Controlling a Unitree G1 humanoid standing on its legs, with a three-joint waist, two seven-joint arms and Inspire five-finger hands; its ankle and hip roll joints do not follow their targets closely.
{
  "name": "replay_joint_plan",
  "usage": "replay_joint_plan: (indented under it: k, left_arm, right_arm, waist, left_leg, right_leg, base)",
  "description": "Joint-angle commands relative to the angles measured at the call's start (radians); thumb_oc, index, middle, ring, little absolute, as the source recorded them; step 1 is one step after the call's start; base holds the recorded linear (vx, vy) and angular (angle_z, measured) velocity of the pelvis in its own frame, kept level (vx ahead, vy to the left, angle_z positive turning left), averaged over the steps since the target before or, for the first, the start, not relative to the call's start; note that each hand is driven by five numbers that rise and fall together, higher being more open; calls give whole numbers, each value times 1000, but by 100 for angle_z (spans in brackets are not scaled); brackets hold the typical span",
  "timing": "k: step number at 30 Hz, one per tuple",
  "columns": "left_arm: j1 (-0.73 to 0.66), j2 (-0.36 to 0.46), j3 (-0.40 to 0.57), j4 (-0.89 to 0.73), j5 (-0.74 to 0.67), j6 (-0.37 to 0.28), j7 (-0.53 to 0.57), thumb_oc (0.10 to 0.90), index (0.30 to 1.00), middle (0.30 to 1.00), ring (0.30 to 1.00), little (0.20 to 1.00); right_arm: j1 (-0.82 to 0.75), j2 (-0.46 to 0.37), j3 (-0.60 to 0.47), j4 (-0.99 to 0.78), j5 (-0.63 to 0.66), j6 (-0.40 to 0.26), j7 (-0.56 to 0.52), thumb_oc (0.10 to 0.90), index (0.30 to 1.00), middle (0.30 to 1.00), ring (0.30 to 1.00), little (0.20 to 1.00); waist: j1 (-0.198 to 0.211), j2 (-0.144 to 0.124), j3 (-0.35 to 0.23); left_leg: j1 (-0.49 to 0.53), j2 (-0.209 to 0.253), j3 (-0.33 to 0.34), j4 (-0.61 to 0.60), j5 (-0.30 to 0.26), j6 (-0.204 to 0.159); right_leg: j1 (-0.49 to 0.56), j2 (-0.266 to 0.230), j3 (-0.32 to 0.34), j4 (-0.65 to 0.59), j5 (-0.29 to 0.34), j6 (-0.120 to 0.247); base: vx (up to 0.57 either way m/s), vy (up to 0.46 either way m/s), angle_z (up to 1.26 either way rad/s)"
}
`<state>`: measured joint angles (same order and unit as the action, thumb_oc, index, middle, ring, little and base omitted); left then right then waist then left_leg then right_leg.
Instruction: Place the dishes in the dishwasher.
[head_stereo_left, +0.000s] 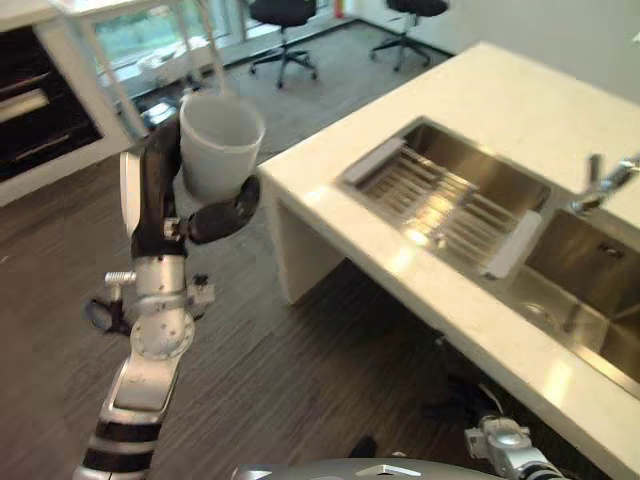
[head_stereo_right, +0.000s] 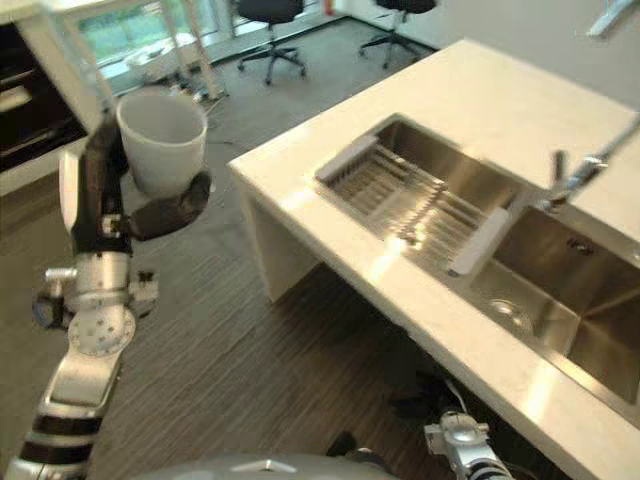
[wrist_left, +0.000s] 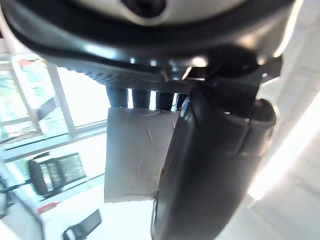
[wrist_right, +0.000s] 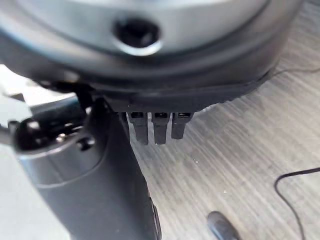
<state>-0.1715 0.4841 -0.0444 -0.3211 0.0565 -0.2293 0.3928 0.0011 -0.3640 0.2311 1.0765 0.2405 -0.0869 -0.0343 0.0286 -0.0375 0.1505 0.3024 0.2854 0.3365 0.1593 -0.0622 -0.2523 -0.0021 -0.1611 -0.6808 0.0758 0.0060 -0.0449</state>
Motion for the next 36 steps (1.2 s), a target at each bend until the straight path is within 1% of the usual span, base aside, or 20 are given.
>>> replay_joint_plan:
  k: [1, 5, 6, 7, 8, 9, 10, 11, 14, 15, 17, 18, 20, 22, 23, 24, 25, 31, 32, 36]
  left_arm:
    - [-62, 0, 48, -211, 42, -105, 36, 400, 300, 300, 300, 300]
    - [-58, 0, 44, -236, 30, -107, 24, 400, 300, 300, 300, 300]
    - [-37, 27, 25, -236, 55, -95, 3, 400, 300, 300, 300, 300]
    - [-51, 45, -8, -245, 72, -88, 5, 400, 300, 300, 300, 300]
    - [-68, 53, -49, -233, 61, -104, 23, 400, 300, 300, 300, 300]
    - [-76, 53, -62, -219, 58, -109, 34, 400, 300, 300, 300, 300]
    - [-76, 53, -62, -219, 58, -109, 34, 400, 300, 300, 300, 300]
    - [-103, 46, -102, -180, 46, -112, 38, 400, 300, 300, 300, 300]
    - [-121, 44, -125, -159, 33, -110, 31, 400, 300, 300, 300, 300]
    - [-133, 31, -139, -121, 1, -110, 23, 400, 300, 300, 300, 300]
    - [-154, 24, -147, -57, -6, -114, 43, 400, 300, 300, 300, 300]
    - [-64, -8, -57, -40, 51, -107, 130, 400, 300, 300, 300, 300]
    - [-21, 12, -51, -23, 58, -93, 63, 400, 300, 300, 300, 300]
    - [20, 34, -12, -65, 23, -93, 39, 400, 300, 300, 300, 300]
    - [62, 34, 20, -59, 4, -127, 56, 400, 300, 300, 300, 300]
    - [57, 28, 16, -72, -14, -121, 56, 400, 300, 300, 300, 300]
    - [27, 23, 0, -35, -46, -126, 10, 400, 300, 300, 300, 300]
    - [-7, 2, -45, -100, -46, -88, -28, 400, 300, 300, 300, 300]
    - [-7, 5, -92, -111, -10, -74, -26, 400, 300, 300, 300, 300]
    - [-30, 38, -112, -85, 27, -77, -6, 400, 300, 300, 300, 300]
  right_arm:
    - [-7, 99, 38, -61, 34, -29, -1, 800, 900, 900, 900, 900]
    - [-1, 117, 22, -58, 49, -26, -5, 800, 900, 900, 900, 900]
    - [9, 170, 43, -55, 32, -11, -9, 800, 900, 900, 900, 900]
    - [8, 194, 31, -32, 44, -11, -21, 800, 900, 900, 900, 900]
    - [-11, 208, 28, -27, 61, -17, -27, 800, 900, 900, 900, 900]
    - [-9, 210, 30, -34, 71, -19, -27, 800, 900, 900, 900, 900]
    - [-9, 210, 30, -34, 71, -19, -27, 800, 900, 900, 900, 900]
    - [3, 206, 33, -51, 100, -29, -30, 800, 900, 900, 900, 900]
    - [7, 200, 25, -63, 130, -32, -32, 800, 900, 900, 900, 900]
    - [11, 189, 22, -72, 150, -41, -36, 800, 900, 900, 900, 900]
    - [43, 183, 12, 63, 86, -30, -61, 800, 900, 900, 900, 900]
    - [136, 44, 1, -228, -57, -181, -44, 800, 900, 900, 900, 900]
    - [135, 45, -73, -63, -81, -161, -83, 800, 900, 900, 900, 900]
    - [-61, -7, -1, -340, -126, -154, -172, 800, 900, 900, 900, 900]
    - [75, 34, -52, -409, 102, -191, -4, 800, 900, 900, 900, 900]
    - [-31, -15, 10, -603, -9, -207, -99, 800, 900, 900, 900, 900]
    - [170, 125, -48, 83, 2, 19, 0, 800, 900, 900, 900, 900]
    - [98, 136, 17, 37, 18, -56, -4, 800, 900, 900, 900, 900]
    - [102, 147, 45, -10, -30, -61, -47, 800, 900, 900, 900, 900]
    - [82, 133, 49, 15, -94, -37, -68, 800, 900, 900, 900, 900]
  waist:
    - [-32, 29, -87]
    - [-28, 22, -93]
    - [11, -1, -74]
    - [12, -12, -56]
    - [-36, -34, -34]
    - [-60, -33, -29]
    - [-60, -33, -29]
    - [-78, -27, -24]
    - [-84, -30, -25]
    - [-90, -32, -31]
    - [-89, -24, -23]
    - [-98, -8, 3]
    - [-75, -2, -16]
    - [-47, -7, -30]
    - [-53, -7, -35]
    - [-40, -10, -42]
    - [-55, -17, -47]
    - [-65, -23, -54]
    - [-128, -28, -57]
    - [-190, -57, -27]
  left_leg:
    - [-60, 39, 106, -163, 67, 38]
    - [-47, 14, 112, -222, 36, 53]
    - [-85, -80, 37, -246, -48, 115]
    - [-119, -101, -15, -247, -65, 133]
    - [-140, -134, -79, -247, -58, 147]
    - [-144, -149, -128, -247, -55, 153]
    - [-144, -149, -128, -247, -55, 153]
    - [-158, -185, -225, -247, -45, 171]
    - [-184, -211, -296, -247, -25, 182]
    - [-213, -245, -389, -247, -11, 194]
    - [-219, -263, -437, -247, -4, 200]
    - [-215, -272, -438, -247, -1, 207]
    - [-212, -279, -455, -247, -1, 206]
    - [-209, -277, -462, -247, 3, 204]
    - [-201, -274, -458, -247, -6, 203]
    - [-199, -272, -458, -247, 0, 206]
    - [-191, -271, -462, -247, -6, 203]
    - [-185, -267, -480, -247, -5, 209]
    - [-173, -270, -426, -247, -9, 222]
    - [-188, -276, -317, -247, -1, 224]
  right_leg:
    - [46, -127, -120, -146, 118, 188]
    - [48, -165, -149, -145, 153, 216]
    - [52, -249, -145, -136, 235, 273]
    - [45, -245, -55, -121, 229, 289]
    - [-25, -187, 240, -108, 194, 270]
    - [-39, -136, 393, -113, 169, 271]
    - [-39, -136, 393, -113, 169, 271]
    - [-40, -27, 586, -84, 81, 249]
    - [-35, 14, 661, -81, 52, 228]
    - [-43, 64, 726, -71, 24, 205]
    - [-37, 61, 724, -61, 16, 203]
    - [-2, 38, 679, -77, 27, 203]
    - [26, 38, 658, -113, 24, 205]
    - [40, 32, 645, -128, 28, 201]
    - [50, 31, 640, -130, 20, 203]
    - [50, 31, 647, -124, 21, 197]
    - [60, 36, 642, -114, 8, 198]
    - [47, 42, 657, -55, -12, 193]
    - [15, 50, 735, -24, 7, 203]
    - [-60, 63, 851, -70, 110, 239]
  base:
    - [-255, 365, 213]
    - [-98, 290, 227]
    - [-201, 730, 20]
    - [-177, 902, 38]
    - [33, 499, 185]
    - [100, 291, 188]
    - [246, 369, 238]
    - [158, 246, 111]
    - [105, 196, 159]
    - [134, 141, 138]
    - [64, 142, 222]
    - [-34, 110, 252]
    - [48, 72, 120]
    - [58, -4, -40]
    - [27, -13, -81]
    - [73, -50, -33]
    - [55, -49, -7]
    - [-14, 5, 42]
    - [-84, 86, 45]
    - [-279, 67, -77]
